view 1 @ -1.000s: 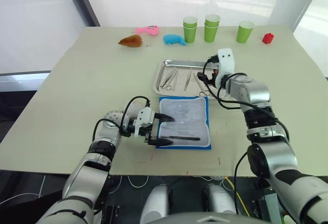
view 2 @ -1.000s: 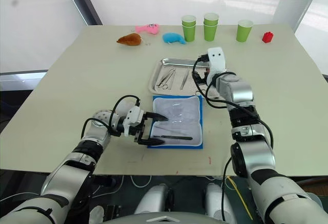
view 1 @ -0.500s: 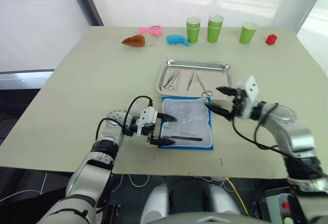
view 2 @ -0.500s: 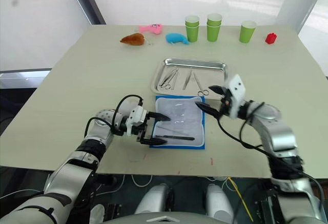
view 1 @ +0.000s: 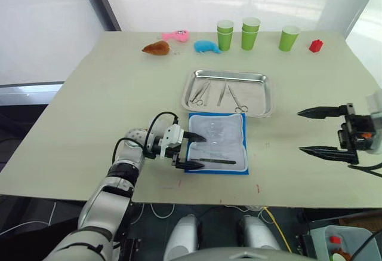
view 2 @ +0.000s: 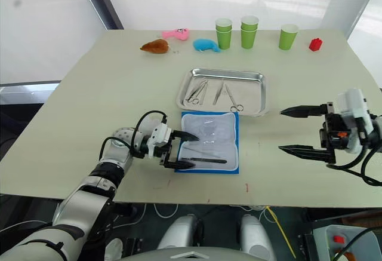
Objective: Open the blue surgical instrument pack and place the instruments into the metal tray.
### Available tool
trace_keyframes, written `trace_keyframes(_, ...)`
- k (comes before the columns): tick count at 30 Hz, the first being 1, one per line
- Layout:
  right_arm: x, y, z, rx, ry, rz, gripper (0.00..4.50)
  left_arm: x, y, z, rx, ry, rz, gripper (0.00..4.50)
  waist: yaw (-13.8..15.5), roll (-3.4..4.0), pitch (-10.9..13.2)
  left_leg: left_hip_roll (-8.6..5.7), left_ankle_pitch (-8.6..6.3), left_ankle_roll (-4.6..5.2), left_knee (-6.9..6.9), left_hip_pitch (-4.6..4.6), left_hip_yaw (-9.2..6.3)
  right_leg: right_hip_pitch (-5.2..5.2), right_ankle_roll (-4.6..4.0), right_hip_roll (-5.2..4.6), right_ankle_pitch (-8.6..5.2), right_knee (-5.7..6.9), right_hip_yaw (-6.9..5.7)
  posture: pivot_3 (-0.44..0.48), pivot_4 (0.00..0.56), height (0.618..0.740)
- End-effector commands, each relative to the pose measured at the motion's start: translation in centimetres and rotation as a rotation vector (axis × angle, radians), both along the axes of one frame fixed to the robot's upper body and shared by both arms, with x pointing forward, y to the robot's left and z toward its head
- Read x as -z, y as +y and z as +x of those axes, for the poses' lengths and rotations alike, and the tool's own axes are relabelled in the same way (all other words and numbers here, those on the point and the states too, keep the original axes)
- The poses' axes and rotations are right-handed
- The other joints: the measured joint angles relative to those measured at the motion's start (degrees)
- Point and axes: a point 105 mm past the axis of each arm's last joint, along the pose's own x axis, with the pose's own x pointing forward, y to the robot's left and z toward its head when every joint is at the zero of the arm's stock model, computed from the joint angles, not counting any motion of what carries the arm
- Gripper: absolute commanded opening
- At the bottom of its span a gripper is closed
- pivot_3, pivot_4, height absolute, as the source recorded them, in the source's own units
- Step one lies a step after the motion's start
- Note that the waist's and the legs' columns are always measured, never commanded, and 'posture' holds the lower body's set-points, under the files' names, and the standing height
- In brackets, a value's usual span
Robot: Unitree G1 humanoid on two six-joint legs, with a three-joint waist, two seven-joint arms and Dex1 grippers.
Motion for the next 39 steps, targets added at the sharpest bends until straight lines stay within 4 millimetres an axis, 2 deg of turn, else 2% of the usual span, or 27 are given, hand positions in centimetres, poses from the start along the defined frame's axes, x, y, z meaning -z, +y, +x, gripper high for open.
trace_keyframes(1, -1.7, -0.4, -0.6, -0.041, -0.047, -0.015, 4.43, 4.5, 0.2, -3.0, 0.067, 0.187, 0.113, 4.5, 0.0, 0.0, 0.0, 0.0, 0.0, 0.0, 0.0, 0.0, 0.0, 0.0, 0.0, 0.0, 0.0, 0.0, 0.0, 0.0, 0.15, 0.74)
trace_keyframes(3, -1.6, -0.2, -0.5, -0.044, -0.037, -0.021, 4.43, 4.5, 0.2, -3.0, 0.067, 0.187, 0.115, 4.5, 0.0, 0.0, 0.0, 0.01, 0.0, 0.0, 0.0, 0.01, 0.0, 0.0, -0.01, 0.0, -0.01, 0.0, 0.0, 0.0, 0.15, 0.74)
trace_keyframes(6, -0.5, 0.6, 0.0, -0.039, -0.014, -0.04, 4.43, 4.5, 0.3, -3.0, 0.068, 0.185, 0.12, 4.5, 0.0, 0.0, 0.0, 0.01, 0.0, 0.0, 0.0, 0.01, 0.0, -0.01, -0.01, 0.0, -0.01, 0.0, 0.0, 0.0, 0.15, 0.74)
trace_keyframes(9, 1.2, 1.9, 1.0, 0.0, -0.018, -0.059, 4.43, 4.5, 0.3, -3.1, 0.071, 0.184, 0.123, 4.5, 0.0, 0.0, 0.0, 0.01, 0.0, 0.0, 0.0, 0.01, -0.01, 0.0, -0.02, 0.0, -0.01, 0.01, 0.0, 0.0, 0.15, 0.74)
trace_keyframes(13, 4.7, 3.8, 2.3, 0.032, -0.047, -0.159, 4.43, 4.4, 0.3, -3.1, 0.073, 0.181, 0.122, 4.5, 0.1, 0.02, 0.0, 0.01, 0.0, 0.0, 0.0, 0.0, -0.01, -0.02, -0.01, 0.01, -0.01, 0.02, -0.01, 0.0, 0.15, 0.74)
trace_keyframes(19, 6.8, 6.4, 4.0, 0.071, -0.053, -0.171, 4.43, 4.4, 0.5, -3.0, 0.07, 0.179, 0.13, 4.5, 0.0, 0.02, 0.0, 0.0, 0.0, 0.0, 0.0, 0.0, -0.01, -0.02, 0.01, 0.03, 0.0, 0.02, 0.0, 0.0, 0.15, 0.74)
trace_keyframes(22, 8.5, 8.4, 5.0, 0.105, -0.067, -0.187, 4.43, 4.3, 0.6, -3.0, 0.071, 0.177, 0.132, 4.5, 0.0, 0.01, 0.0, 0.0, 0.0, 0.0, 0.0, 0.01, -0.02, -0.02, 0.0, 0.04, -0.01, 0.03, -0.01, 0.0, 0.15, 0.74)
trace_keyframes(27, 9.7, 11.5, 6.0, 0.103, -0.085, -0.168, 4.43, 4.2, 0.6, -2.9, 0.072, 0.175, 0.134, 4.5, 0.0, 0.03, 0.0, 0.0, 0.0, 0.0, 0.0, 0.0, -0.03, -0.02, 0.01, 0.04, 0.0, 0.05, -0.02, 0.0, 0.15, 0.74)
trace_keyframes(30, 10.4, 12.8, 6.5, 0.104, -0.098, -0.179, 4.43, 4.2, 0.6, -3.0, 0.074, 0.174, 0.134, 4.5, 0.0, 0.04, 0.0, 0.0, 0.0, 0.0, 0.0, 0.02, -0.04, -0.01, 0.01, 0.05, 0.0, 0.06, -0.03, 0.0, 0.15, 0.74)
trace_keyframes(39, 12.5, 14.4, 6.7, 0.087, -0.096, -0.239, 4.43, 4.1, 0.6, -2.9, 0.073, 0.175, 0.134, 4.5, 0.0, 0.17, -0.1, 0.0, 0.0, 0.0, 0.01, 0.02, -0.06, -0.02, 0.01, 0.05, 0.01, 0.09, -0.04, 0.0, 0.15, 0.74)
